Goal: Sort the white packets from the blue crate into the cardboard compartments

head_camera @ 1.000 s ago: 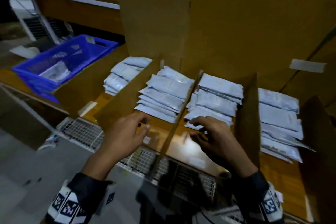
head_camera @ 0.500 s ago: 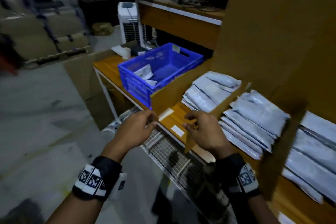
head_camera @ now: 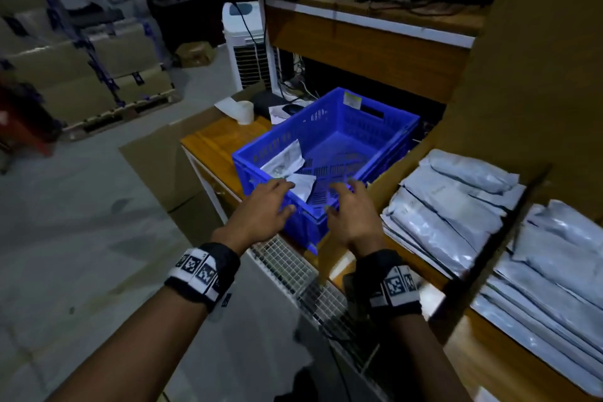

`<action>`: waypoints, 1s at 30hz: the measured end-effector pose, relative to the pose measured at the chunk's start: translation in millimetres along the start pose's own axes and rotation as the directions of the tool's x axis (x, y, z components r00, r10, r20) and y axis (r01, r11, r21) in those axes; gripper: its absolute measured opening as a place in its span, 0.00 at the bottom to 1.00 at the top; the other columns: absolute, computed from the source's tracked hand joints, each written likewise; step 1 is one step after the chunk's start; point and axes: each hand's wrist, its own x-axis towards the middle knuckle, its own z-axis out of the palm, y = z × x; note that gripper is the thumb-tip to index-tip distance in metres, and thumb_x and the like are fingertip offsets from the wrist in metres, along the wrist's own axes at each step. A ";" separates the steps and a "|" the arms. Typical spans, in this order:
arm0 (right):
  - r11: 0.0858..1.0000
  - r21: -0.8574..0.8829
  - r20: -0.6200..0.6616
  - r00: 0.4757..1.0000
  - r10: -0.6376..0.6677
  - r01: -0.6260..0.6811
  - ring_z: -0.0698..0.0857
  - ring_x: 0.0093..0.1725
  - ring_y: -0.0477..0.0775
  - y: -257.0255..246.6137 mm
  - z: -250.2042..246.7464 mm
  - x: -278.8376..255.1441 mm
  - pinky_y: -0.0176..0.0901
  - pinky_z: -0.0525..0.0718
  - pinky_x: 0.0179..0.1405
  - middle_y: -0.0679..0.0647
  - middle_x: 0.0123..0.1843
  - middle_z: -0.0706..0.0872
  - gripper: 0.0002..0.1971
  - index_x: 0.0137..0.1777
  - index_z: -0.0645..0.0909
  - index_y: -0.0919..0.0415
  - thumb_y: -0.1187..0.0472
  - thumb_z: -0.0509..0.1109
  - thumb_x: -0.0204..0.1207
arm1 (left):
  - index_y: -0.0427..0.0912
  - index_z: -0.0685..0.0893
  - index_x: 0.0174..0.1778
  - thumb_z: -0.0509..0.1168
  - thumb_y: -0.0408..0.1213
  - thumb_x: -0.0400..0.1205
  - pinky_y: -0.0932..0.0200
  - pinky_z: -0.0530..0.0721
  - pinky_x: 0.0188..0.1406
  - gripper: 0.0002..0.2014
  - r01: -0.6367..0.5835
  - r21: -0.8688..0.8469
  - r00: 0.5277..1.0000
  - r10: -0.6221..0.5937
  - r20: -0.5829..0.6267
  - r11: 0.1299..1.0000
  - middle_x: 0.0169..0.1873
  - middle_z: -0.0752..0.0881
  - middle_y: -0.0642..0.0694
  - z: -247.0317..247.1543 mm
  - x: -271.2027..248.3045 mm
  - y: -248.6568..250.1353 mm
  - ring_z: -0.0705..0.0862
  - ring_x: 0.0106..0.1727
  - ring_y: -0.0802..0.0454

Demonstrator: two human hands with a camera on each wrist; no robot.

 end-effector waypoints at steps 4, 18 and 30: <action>0.992 -0.121 -0.008 0.999 0.042 -0.043 0.66 0.87 0.70 5.4 8.1 41.5 0.60 0.72 0.83 0.67 0.89 0.62 0.28 0.85 0.70 0.60 0.52 0.69 0.88 | 0.49 0.76 0.82 0.59 0.58 0.93 0.36 0.78 0.73 0.24 -0.010 0.083 0.995 0.002 0.096 0.996 0.79 0.74 0.45 1.1 37.6 -21.9 0.69 0.80 0.39; 0.909 -0.384 0.273 0.921 0.279 -0.162 0.51 0.94 0.61 20.3 -3.3 109.4 0.78 0.44 0.87 0.64 0.95 0.43 0.47 0.91 0.57 0.65 0.41 0.74 0.83 | 0.56 0.87 0.71 0.69 0.44 0.88 0.50 0.85 0.59 0.16 -0.453 0.213 0.693 0.192 0.695 0.865 0.66 0.90 0.48 -31.8 229.4 -27.4 0.87 0.65 0.43; 0.854 -0.447 0.218 0.894 0.392 -0.266 0.59 0.92 0.60 -5.0 -11.2 114.0 0.67 0.52 0.91 0.63 0.95 0.47 0.36 0.91 0.58 0.64 0.61 0.70 0.87 | 0.63 0.81 0.78 0.75 0.53 0.73 0.37 0.85 0.72 0.33 -0.820 0.345 0.443 0.125 0.888 0.457 0.74 0.87 0.48 97.1 353.1 -42.0 0.87 0.70 0.41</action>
